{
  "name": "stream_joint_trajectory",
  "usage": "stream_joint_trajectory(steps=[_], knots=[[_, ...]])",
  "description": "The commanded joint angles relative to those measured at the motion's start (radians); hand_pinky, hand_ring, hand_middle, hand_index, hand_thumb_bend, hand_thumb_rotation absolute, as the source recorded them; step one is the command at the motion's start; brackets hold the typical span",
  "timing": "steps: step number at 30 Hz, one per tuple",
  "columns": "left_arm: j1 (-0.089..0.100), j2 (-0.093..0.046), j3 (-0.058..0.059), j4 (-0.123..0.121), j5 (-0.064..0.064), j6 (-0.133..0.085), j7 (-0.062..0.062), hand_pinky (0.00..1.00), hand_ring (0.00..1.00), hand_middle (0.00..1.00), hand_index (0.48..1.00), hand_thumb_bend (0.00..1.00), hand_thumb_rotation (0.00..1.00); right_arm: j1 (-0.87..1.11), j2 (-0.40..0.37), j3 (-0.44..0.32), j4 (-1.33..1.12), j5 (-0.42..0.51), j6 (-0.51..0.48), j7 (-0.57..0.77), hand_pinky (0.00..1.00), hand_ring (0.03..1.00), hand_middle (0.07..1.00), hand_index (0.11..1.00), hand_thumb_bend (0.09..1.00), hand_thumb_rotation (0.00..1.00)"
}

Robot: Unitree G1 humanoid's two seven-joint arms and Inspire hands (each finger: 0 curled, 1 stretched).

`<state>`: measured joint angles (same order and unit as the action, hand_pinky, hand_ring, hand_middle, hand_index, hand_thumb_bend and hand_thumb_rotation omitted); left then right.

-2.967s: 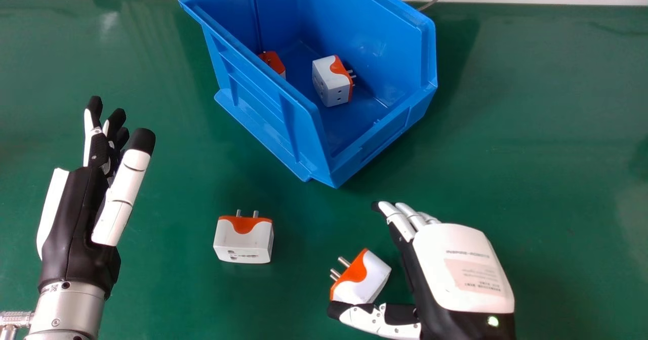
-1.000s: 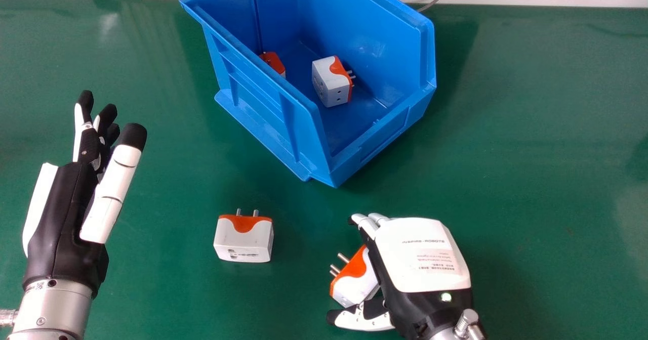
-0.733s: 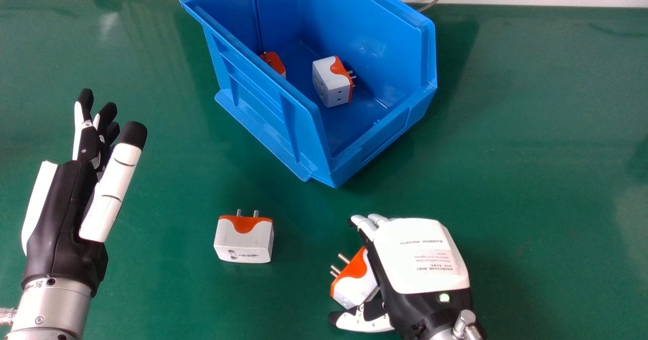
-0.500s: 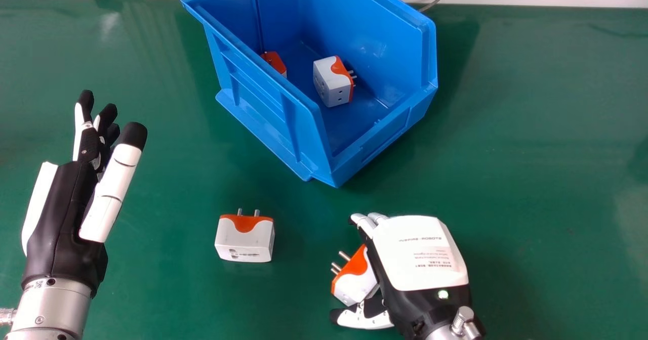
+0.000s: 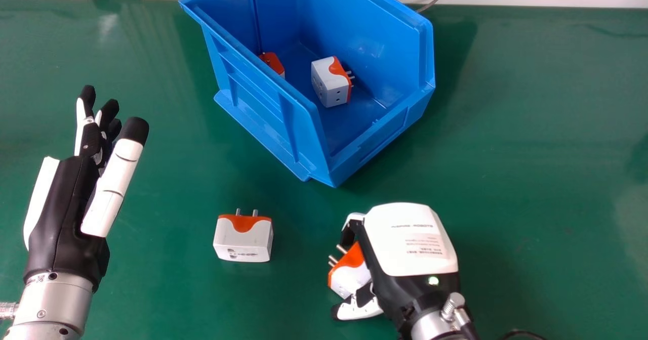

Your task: Pick all objects and put in blue box

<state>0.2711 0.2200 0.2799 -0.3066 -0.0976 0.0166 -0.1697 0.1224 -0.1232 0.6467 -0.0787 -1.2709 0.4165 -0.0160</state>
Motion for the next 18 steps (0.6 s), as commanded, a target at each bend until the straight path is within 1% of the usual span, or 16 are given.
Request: stream_joint_trajectory(steps=[1,9,14,18], knots=[[-0.007,0.009,0.003,-0.012,-0.001,-0.003,0.003,1.0,1.0,1.0,1.0,0.77,0.86,0.028,-0.026,-0.01,0.034,-0.007,0.033,0.036,0.05,0.122,0.467,0.479,0.522,0.0],[-0.012,0.004,-0.001,-0.01,-0.001,-0.002,0.005,1.0,1.0,1.0,1.0,0.77,0.86,0.028,-0.024,-0.02,0.019,0.015,0.034,0.032,0.04,0.11,0.469,0.479,0.523,0.0],[-0.012,0.003,-0.001,-0.01,-0.002,-0.003,0.005,1.0,1.0,1.0,1.0,0.77,0.86,0.038,-0.021,-0.032,-0.01,0.029,0.036,0.032,0.04,0.109,0.469,0.479,0.523,0.0],[-0.012,0.005,0.001,-0.01,-0.004,-0.002,0.003,1.0,1.0,1.0,1.0,0.77,0.86,0.056,-0.031,-0.047,-0.07,0.028,0.046,0.066,0.06,0.125,0.469,0.478,0.521,0.0]])
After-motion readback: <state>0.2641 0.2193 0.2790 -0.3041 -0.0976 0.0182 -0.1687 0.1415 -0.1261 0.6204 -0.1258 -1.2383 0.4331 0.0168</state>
